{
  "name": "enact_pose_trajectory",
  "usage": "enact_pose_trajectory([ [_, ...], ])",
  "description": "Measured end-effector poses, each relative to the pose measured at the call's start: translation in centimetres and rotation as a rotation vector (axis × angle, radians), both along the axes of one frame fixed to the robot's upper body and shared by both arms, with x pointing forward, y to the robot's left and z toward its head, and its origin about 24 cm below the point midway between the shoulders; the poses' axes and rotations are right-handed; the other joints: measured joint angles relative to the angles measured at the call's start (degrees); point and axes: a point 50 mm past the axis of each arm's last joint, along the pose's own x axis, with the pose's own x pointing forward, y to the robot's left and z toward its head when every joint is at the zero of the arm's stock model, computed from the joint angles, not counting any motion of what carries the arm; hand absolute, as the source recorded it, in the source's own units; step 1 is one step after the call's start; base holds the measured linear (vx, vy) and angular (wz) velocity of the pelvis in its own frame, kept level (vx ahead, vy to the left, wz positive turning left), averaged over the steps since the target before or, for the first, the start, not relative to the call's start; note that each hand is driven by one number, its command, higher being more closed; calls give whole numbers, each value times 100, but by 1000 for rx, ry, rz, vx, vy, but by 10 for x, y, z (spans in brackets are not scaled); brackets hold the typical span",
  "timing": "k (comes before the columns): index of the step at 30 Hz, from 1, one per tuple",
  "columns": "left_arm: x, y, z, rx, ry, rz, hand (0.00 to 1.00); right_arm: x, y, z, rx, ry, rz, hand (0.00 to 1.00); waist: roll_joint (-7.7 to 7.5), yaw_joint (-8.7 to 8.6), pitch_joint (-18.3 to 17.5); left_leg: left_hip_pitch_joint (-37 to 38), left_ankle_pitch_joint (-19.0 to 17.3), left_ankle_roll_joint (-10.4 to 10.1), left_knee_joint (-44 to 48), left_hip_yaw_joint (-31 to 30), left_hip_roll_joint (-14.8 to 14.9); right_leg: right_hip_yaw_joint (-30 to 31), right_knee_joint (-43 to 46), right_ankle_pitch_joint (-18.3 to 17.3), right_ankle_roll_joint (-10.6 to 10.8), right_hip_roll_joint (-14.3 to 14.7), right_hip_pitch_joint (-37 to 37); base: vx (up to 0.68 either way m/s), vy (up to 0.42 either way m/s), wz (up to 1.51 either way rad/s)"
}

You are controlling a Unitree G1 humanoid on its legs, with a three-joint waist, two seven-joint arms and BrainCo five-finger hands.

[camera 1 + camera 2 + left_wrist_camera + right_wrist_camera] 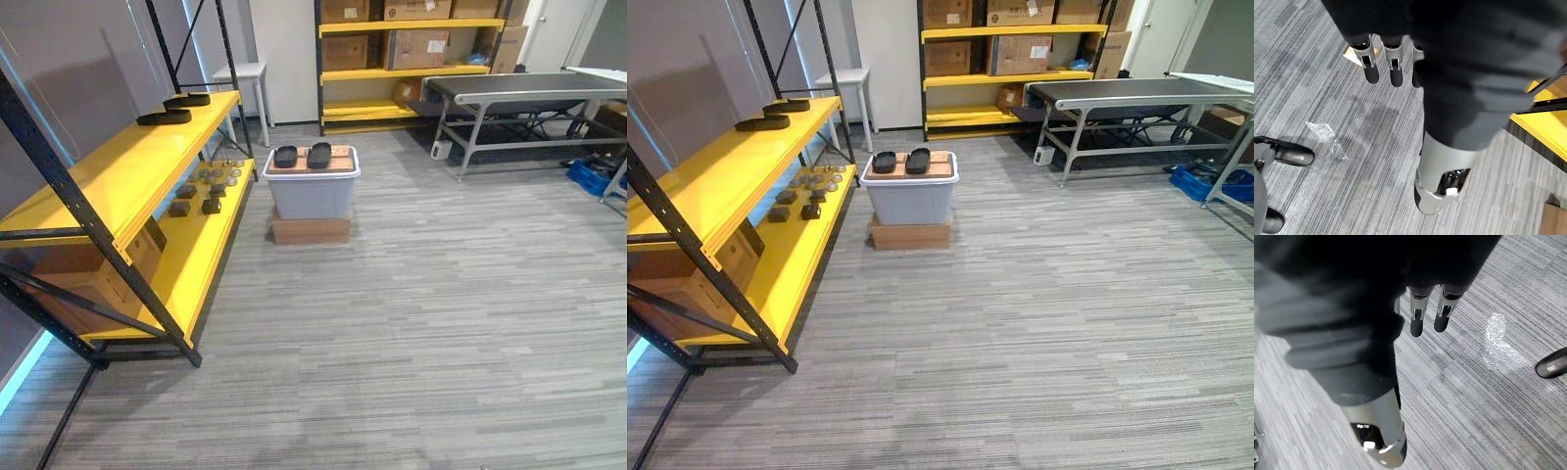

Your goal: Walk over and take plastic housings, then place them on the shelf

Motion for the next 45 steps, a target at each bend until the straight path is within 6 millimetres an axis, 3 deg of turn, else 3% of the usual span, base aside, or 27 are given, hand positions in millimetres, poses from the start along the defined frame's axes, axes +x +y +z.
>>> enact_pose_trajectory([
  [6,1,-20,-5,-37,-3,-40,0,-2,17,-8,44,16,1,0,-4,13,128,-76,-27,-17,1,132,-3,71,57,-13,19,-6,-143,-23,-3,-9],
  [8,0,-22,-6,-42,0,-40,0,-4,20,-10,55,26,0,0,24,49,205,-84,-145,90,110,159,8,141,315,-165,190,-16,-240,-32,27,-21],
  [10,1,-27,-7,-51,0,-53,0,-6,24,-12,57,38,17,0,121,152,433,10,-448,343,412,324,67,126,2424,-855,527,-153,-1070,-38,89,-33],
  [13,-5,-27,-7,-49,15,-70,0,-14,36,-18,86,68,33,0,76,85,612,353,-545,507,313,316,-82,-622,4627,-1097,353,-838,-2109,38,120,-5],
  [17,0,-21,-5,-23,13,-59,0,-19,60,-26,136,97,78,0,49,-164,684,470,-852,485,297,271,205,-883,3276,-995,235,-563,-2712,187,-38,4],
  [19,22,-19,0,-10,-43,-47,0,-30,68,-31,161,121,65,0,-22,-290,778,641,-995,332,115,22,336,-835,1901,-345,160,-358,-2809,349,-206,53],
  [20,28,-21,1,-16,-61,-37,0,-41,67,-33,164,143,45,0,-59,-371,796,770,-1074,354,13,-185,366,-717,2031,122,64,-323,-2869,365,-248,74],
  [21,31,-25,0,-33,-76,-18,0,-53,63,-33,164,160,-6,0,-12,-448,728,876,-1161,489,-19,-334,490,-608,2363,137,-152,-168,-2946,559,-308,60],
  [22,33,-29,0,-52,-102,28,0,-65,60,-34,162,167,-70,0,33,-408,675,779,-1153,384,479,-332,604,-643,2570,-169,-578,-70,-2931,741,-364,28],
  [24,34,-35,0,-75,-129,83,0,-66,62,-34,164,149,-112,0,39,-383,684,90,-1070,-42,2433,-380,781,-673,2313,-344,-713,90,-2455,737,-276,5],
  [25,34,-38,1,-88,-151,124,0,-68,63,-33,155,138,-118,0,64,-344,695,-444,-681,-617,4100,-527,877,-665,2135,-463,-849,209,-1980,554,-152,5],
  [26,33,-38,1,-98,-167,155,0,-67,62,-32,148,131,-118,0,75,-318,703,-696,-572,-789,4911,-567,918,-662,2030,-530,-894,267,-1714,801,-187,-3],
  [27,32,-38,2,-105,-189,199,0,-63,70,-33,161,120,-110,0,71,-216,711,-1298,-479,-840,6425,-501,947,-544,1654,-615,-976,403,-1018,504,-99,-19],
  [29,32,-37,3,-99,-195,204,0,-56,71,-32,152,102,-87,0,55,-90,705,-1773,-503,-800,7012,-323,933,-347,1283,-623,-987,472,-551,594,-67,-52],
  [30,22,-36,1,-99,-185,242,0,-40,76,-30,162,68,-76,0,14,161,700,-2377,-622,-578,7035,24,931,75,922,-625,-987,476,-144,650,33,-132],
  [32,-2,-37,-4,-102,-133,277,0,-20,80,-28,172,25,-61,0,-1,418,707,-2992,-820,-252,6353,169,868,611,652,-691,-888,346,222,573,109,-154],
  [33,-17,-40,-8,-112,-98,301,0,-11,80,-26,173,3,-61,0,-46,555,728,-3252,-845,-203,5273,140,782,884,572,-819,-770,139,421,501,195,-130],
  [34,-34,-43,-11,-121,-53,317,0,-10,74,-24,163,-7,-81,0,-80,633,702,-3269,-703,-161,3566,155,742,1034,416,-976,-574,-94,630,510,223,-108],
  [35,-41,-45,-12,-122,-37,323,0,-9,71,-23,153,-10,-80,0,-79,636,692,-3281,-567,-95,2817,188,765,1061,319,-1080,-506,-184,799,555,283,-48],
  [36,-51,-46,-13,-120,-15,334,0,-15,70,-25,143,12,-81,0,-114,648,684,-3388,-70,-61,2274,386,830,1026,215,-1312,-377,-364,1148,637,323,-2],
  [37,-59,-46,-13,-116,5,349,0,-25,71,-27,136,44,-84,0,-251,710,532,-3392,552,205,2385,703,733,935,221,-1381,-314,-563,1320,828,379,23],
  [39,-54,-51,-15,-143,-1,370,0,-41,69,-30,152,71,-164,0,-322,699,423,-3388,741,596,2716,587,467,727,910,-1232,-54,-738,1248,843,362,63],
  [40,-57,-48,-16,-144,4,414,0,-56,72,-34,181,98,-234,0,-477,640,314,-3163,485,714,2800,521,177,676,1841,-1016,282,-910,1086,817,341,97],
  [42,-65,-41,-16,-131,25,434,0,-71,74,-37,212,117,-331,0,-645,564,303,-2535,157,778,2635,385,-128,793,3226,-96,691,-976,813,746,262,80],
  [43,-68,-42,-17,-137,44,433,0,-84,76,-39,228,131,-391,0,-676,546,309,-1911,-5,810,2304,228,-298,1005,4492,1310,1155,-958,382,799,205,68],
  [44,-67,-40,-16,-137,42,432,0,-91,77,-40,234,144,-395,0,-700,511,306,-1324,-91,753,1971,62,-424,889,5909,1528,1282,-1099,-260,768,174,70],
  [45,-65,-41,-16,-138,35,433,0,-93,78,-39,230,150,-374,0,-687,455,304,-1029,-123,702,1806,-35,-462,694,6505,1475,1251,-1231,-587,711,99,75],
])
